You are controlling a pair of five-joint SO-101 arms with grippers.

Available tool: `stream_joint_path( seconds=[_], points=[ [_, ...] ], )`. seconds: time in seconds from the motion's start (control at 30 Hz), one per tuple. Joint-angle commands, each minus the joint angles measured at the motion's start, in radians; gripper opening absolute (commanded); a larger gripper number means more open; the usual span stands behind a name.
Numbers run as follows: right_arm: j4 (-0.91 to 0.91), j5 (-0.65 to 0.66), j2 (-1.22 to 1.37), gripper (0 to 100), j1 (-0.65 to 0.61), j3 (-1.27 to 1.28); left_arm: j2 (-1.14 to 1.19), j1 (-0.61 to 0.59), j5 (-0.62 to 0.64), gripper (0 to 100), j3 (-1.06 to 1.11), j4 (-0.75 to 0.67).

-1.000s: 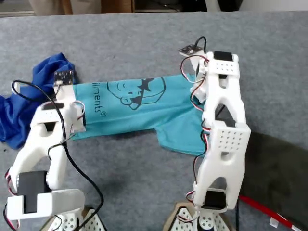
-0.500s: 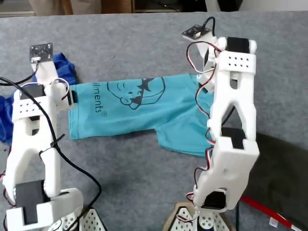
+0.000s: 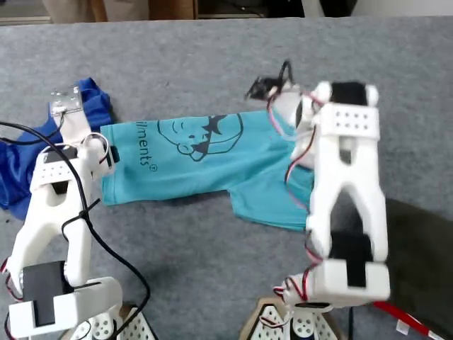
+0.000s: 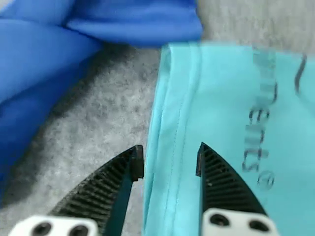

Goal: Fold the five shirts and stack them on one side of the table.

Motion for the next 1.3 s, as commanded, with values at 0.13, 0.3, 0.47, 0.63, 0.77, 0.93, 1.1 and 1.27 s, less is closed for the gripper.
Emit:
stream_joint_path(
  seconds=[0.13, 0.3, 0.47, 0.63, 0.77, 0.93, 1.1, 1.27],
  points=[
    [-0.216, 0.121, -0.275, 12.8, -0.082, 0.441, -0.012, -0.009, 0.147, 19, 0.118, -0.209],
    [-0.259, 0.115, -0.348, 17.8, -0.18, 0.627, -0.012, -0.009, 0.143, 19, 0.12, -0.207],
    [-0.265, 0.106, -0.381, 21.7, -0.236, 0.722, -0.012, -0.009, 0.141, 19, 0.123, -0.207],
    [-0.284, 0.068, -0.38, 21.7, -0.334, 0.776, -0.012, -0.009, 0.141, 19, 0.123, -0.207],
    [-0.374, 0.037, -0.378, 21.7, -0.349, 0.832, -0.007, -0.003, 0.141, 19, 0.117, -0.212],
    [-0.414, 0.023, -0.367, 21.8, -0.348, 0.875, -0.007, -0.002, 0.14, 19, 0.117, -0.21],
    [-0.474, 0.02, -0.286, 21.8, -0.288, 0.849, -0.007, -0.002, 0.14, 19, 0.117, -0.21],
    [-0.48, 0.02, -0.191, 21.7, -0.255, 0.753, -0.005, -0.002, 0.14, 19, 0.117, -0.21]
  ],
)
